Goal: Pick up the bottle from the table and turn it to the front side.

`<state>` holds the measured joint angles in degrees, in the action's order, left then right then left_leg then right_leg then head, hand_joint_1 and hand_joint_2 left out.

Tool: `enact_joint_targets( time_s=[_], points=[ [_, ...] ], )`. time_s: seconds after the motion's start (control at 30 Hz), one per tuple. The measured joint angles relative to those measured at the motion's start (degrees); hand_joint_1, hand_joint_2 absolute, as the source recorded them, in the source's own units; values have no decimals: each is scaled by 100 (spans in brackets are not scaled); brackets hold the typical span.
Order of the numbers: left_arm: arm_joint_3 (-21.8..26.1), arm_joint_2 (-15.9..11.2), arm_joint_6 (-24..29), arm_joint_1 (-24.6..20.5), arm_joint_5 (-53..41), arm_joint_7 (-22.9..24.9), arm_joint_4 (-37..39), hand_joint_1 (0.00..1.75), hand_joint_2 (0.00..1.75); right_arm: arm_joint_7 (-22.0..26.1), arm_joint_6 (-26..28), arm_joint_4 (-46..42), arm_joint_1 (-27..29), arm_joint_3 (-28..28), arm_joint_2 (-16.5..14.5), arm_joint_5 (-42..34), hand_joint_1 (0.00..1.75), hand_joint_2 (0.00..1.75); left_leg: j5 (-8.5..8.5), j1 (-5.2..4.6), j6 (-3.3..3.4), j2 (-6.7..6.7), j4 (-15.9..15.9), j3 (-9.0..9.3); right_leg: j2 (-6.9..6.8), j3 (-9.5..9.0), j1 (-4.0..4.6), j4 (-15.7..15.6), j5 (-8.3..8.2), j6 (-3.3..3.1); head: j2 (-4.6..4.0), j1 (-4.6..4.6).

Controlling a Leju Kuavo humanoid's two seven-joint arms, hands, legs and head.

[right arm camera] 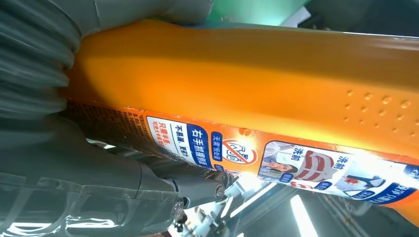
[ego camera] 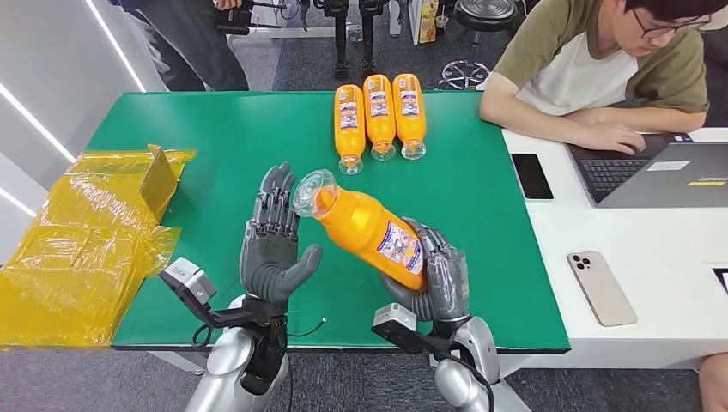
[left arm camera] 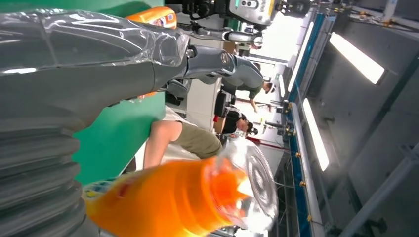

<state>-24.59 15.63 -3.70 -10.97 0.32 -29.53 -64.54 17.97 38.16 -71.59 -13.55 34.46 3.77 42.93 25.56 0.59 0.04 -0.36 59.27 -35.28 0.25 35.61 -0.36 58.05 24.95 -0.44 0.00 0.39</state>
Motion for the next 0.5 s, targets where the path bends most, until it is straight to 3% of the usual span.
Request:
enact_joint_targets(
  time_s=[0.5],
  points=[
    [0, -7, -217, -3, -156, 64, 14, 0, 175, -222, -525, -202, 23, 500, 163, 350, 175, 175, 0, 0, -1, 0, 0, 0, 0, 1, 0, 1, 0, 0, 0, 0]
  ],
)
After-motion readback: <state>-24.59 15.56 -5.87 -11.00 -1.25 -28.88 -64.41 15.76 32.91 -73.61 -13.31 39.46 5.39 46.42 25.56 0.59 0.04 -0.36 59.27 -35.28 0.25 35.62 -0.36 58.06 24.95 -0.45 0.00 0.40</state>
